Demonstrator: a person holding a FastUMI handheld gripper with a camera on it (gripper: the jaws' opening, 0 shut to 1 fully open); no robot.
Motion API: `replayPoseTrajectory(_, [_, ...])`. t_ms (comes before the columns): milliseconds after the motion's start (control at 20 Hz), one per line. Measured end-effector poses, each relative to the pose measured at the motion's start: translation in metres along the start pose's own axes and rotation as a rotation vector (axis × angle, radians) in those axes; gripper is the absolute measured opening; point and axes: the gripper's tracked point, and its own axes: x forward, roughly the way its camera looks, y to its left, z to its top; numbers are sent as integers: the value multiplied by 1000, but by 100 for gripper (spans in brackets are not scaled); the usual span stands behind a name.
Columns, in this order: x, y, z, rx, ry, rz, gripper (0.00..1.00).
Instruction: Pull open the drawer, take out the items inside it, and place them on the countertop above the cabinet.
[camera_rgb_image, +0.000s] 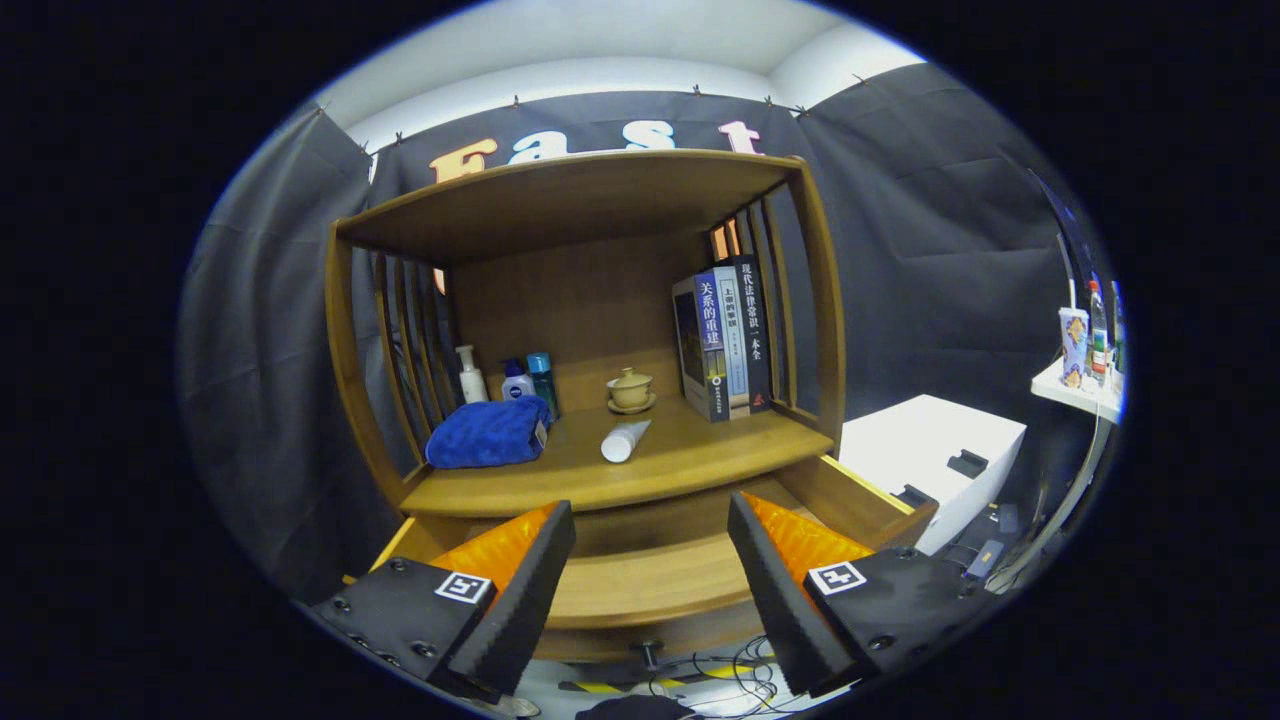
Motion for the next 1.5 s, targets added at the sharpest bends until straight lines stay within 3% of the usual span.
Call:
replayPoseTrajectory(350, [-27,-14,-63,-31,-11,-27,99])
replayPoseTrajectory(750, [-10,-15,-127,-62,78,-33,99])
replayPoseTrajectory(1500, [30,-8,-123,-136,112,-36,98])
